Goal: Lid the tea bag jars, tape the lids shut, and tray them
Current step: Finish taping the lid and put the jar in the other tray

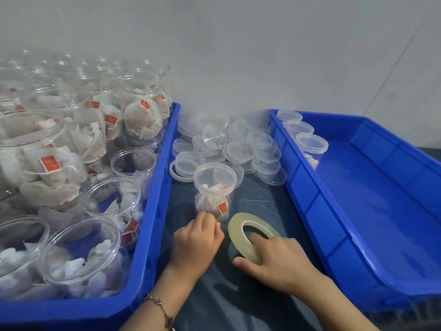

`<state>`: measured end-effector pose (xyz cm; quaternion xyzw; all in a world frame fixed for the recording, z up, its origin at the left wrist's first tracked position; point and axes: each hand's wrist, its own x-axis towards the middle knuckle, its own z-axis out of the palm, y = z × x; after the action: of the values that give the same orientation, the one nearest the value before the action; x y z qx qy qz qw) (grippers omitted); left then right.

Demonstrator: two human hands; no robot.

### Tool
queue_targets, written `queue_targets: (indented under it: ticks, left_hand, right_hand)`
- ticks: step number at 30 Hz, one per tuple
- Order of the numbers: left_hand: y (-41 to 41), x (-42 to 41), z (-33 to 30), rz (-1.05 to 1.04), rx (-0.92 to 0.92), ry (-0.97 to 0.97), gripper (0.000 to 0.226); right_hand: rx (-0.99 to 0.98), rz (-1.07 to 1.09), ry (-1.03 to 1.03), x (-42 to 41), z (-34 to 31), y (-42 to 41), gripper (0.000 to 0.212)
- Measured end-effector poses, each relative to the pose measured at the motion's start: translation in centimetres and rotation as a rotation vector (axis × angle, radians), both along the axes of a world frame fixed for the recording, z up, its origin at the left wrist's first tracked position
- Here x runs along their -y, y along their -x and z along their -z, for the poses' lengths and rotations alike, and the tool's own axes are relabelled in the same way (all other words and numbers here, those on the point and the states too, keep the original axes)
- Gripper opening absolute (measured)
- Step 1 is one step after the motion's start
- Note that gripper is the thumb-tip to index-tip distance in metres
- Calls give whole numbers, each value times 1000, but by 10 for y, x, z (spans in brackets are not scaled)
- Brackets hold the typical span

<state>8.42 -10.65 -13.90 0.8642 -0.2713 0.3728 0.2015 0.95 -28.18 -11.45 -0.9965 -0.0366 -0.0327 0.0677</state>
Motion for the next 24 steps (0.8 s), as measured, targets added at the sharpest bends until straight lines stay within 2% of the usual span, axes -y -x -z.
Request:
queue_targets:
  ticks: [5,8,13,18,24]
  left_hand:
    - [0,-3,-6,-101,-8,199,26]
    - [1,2,-20,-105,-55,283,23]
    - [-1,0,-36,-28,-147,286,32]
    - [-2,4,-45,-72,-248,341,36]
    - [-5,4,-42,-82,-314,316,16]
  right_hand:
    - [-76,106,-8,5,-19,-6,63]
    - [26,211,-81,12,-28,-15,62]
    - [234,289,-17,17,-36,-24,52]
    - [339,334,40,13,-38,-36,58]
    - [358,338,45,14,-34,-41,57]
